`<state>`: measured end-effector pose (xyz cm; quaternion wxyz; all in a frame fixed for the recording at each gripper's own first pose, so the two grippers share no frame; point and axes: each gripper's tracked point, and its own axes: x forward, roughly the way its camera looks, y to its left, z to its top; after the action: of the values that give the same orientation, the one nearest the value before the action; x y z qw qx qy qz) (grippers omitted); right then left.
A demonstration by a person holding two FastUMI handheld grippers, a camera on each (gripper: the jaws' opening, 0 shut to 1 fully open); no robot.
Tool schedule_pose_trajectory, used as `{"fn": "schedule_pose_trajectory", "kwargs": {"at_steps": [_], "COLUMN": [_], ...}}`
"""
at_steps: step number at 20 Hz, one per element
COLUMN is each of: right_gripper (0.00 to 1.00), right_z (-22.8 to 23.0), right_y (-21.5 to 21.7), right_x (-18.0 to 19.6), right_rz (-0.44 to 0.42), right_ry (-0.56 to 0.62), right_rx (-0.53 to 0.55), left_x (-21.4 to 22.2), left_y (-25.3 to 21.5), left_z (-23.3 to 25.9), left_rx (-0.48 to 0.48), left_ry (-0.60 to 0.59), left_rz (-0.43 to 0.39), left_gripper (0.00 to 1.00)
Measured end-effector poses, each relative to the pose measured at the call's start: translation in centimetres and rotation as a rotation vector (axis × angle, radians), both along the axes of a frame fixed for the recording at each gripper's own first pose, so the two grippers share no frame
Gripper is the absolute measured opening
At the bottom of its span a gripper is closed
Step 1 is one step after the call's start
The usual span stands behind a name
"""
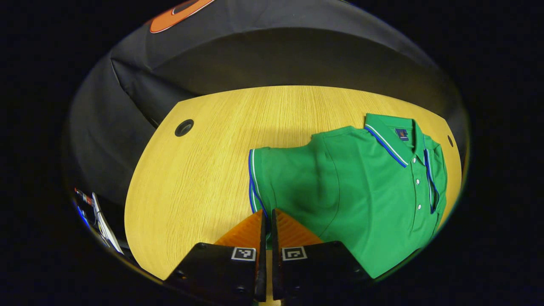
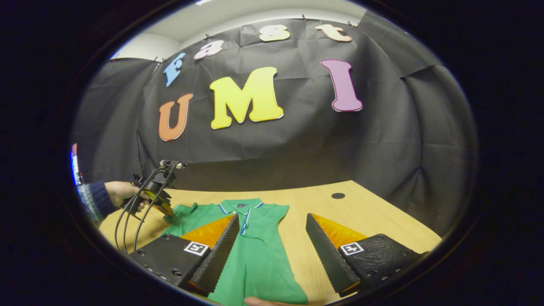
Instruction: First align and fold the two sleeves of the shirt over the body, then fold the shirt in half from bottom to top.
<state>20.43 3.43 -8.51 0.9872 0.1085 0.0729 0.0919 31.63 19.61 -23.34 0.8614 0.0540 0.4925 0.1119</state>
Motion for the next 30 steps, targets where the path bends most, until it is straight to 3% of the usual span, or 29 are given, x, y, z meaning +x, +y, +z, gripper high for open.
{"fn": "schedule_pose_trajectory", "kwargs": {"at_steps": [6, 9, 13, 16, 17, 18, 19, 20, 22, 25, 28, 30], "right_gripper": [0.99, 0.96, 0.96, 0.96, 0.96, 0.96, 0.96, 0.96, 0.96, 0.96, 0.96, 0.92], "right_z": [-0.1, -0.2, -0.3, -0.7, -0.8, -0.8, -0.8, -0.8, -0.6, 0.6, 1.6, 2.4], "right_y": [-0.2, -0.2, -0.3, -0.5, -0.6, -0.6, -0.6, -0.6, -1.0, -0.9, -0.6, -0.4], "right_x": [0.0, 0.1, 0.1, 0.2, 0.3, 0.4, 0.4, 0.5, 0.5, -1.2, -4.8, -7.5], "right_rz": [0.003, 0.001, 0.0, -0.006, -0.007, -0.008, -0.009, -0.012, -0.033, -0.048, -0.028, -0.017], "right_ry": [0.006, 0.009, 0.014, 0.025, 0.03, 0.031, 0.031, 0.029, 0.029, 0.039, 0.037, 0.038], "right_rx": [0.007, 0.009, 0.012, 0.019, 0.022, 0.022, 0.019, 0.012, -0.006, -0.019, -0.028, -0.03], "left_x": [0.9, 1.3, 1.1, 1.2, 0.7, 0.4, 0.5, 0.1, -1.3, -4.8, -9.1, -12.9], "left_y": [-4.1, -7.3, -12.5, -13.2, -13.6, -14.1, -14.5, -15.0, -16.1, -17.0, -16.6, -16.9], "left_z": [2.7, 3.7, 3.7, 3.1, 3.4, 4.7, 5.3, 6.1, 7.8, 11.3, 15.0, 16.9], "left_rx": [-0.034, -0.054, -0.13, -0.097, -0.107, -0.111, -0.117, -0.114, -0.145, -0.175, -0.121, -0.109], "left_ry": [-0.063, -0.088, -0.071, -0.072, -0.076, -0.099, -0.131, -0.157, -0.195, -0.263, -0.366, -0.425], "left_rz": [-0.045, -0.085, -0.139, -0.134, -0.137, -0.136, -0.153, -0.166, -0.183, -0.201, -0.248, -0.27], "left_gripper": [0.04, 0.04, 0.04, 0.08, 0.33, 0.28, 0.46, 0.48, 0.82, 0.84, 0.84, 0.97]}}
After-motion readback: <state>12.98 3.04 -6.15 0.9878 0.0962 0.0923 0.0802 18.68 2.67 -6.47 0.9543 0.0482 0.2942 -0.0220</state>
